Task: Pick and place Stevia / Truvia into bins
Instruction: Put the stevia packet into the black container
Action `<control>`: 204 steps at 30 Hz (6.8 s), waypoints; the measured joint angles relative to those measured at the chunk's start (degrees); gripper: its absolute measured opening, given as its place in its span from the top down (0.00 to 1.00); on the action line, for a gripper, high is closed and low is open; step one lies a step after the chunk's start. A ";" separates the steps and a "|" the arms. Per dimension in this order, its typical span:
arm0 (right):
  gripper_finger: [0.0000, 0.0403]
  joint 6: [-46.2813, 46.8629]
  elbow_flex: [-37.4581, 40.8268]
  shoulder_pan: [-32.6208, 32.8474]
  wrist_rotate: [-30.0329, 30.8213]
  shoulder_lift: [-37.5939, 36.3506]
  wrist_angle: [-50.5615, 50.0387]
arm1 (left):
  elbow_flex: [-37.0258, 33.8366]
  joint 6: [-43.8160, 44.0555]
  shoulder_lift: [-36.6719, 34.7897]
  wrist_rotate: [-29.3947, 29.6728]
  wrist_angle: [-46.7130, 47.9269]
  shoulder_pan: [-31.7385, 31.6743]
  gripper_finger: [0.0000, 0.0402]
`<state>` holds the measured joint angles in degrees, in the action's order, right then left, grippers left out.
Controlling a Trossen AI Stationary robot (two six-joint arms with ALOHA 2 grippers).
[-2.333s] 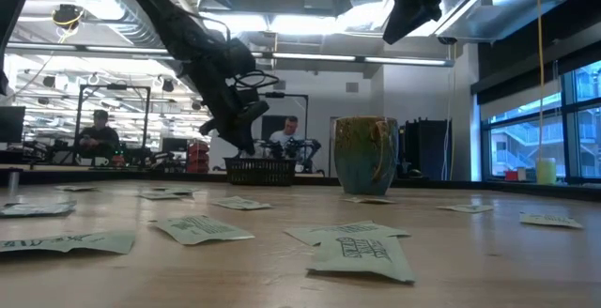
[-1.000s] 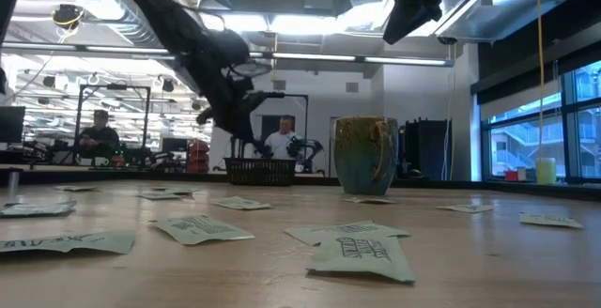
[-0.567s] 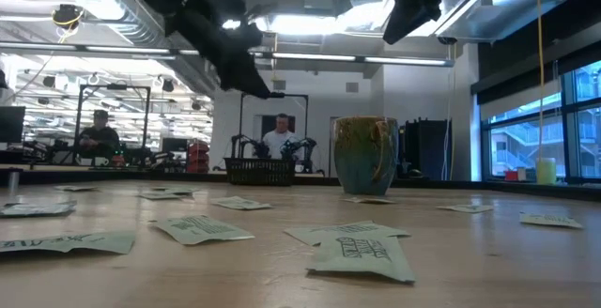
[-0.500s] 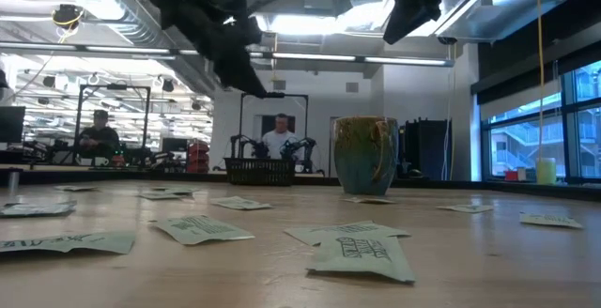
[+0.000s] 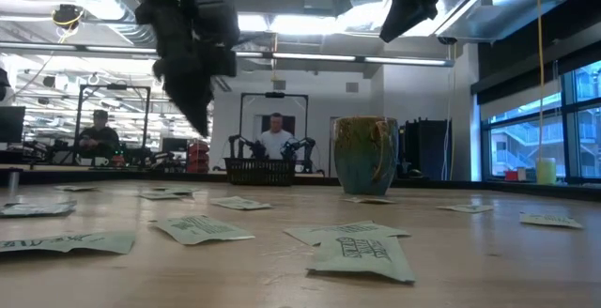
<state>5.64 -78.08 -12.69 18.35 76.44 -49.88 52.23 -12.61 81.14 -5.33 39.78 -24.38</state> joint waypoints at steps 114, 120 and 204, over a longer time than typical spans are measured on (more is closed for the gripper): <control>0.73 -0.28 -0.02 -0.01 0.01 0.11 -1.23 | 23.23 0.71 8.81 -12.79 -3.07 -9.53 0.90; 0.73 -1.59 -0.02 0.00 0.00 0.11 -1.14 | 23.18 -3.13 8.26 -11.29 11.85 -4.15 0.89; 0.73 -1.65 0.01 -0.02 0.02 0.11 0.09 | 19.77 9.01 12.26 11.48 -7.56 -4.79 0.99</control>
<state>3.99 -78.07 -12.71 18.37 76.55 -49.79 72.00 -3.60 93.40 6.14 32.22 -29.17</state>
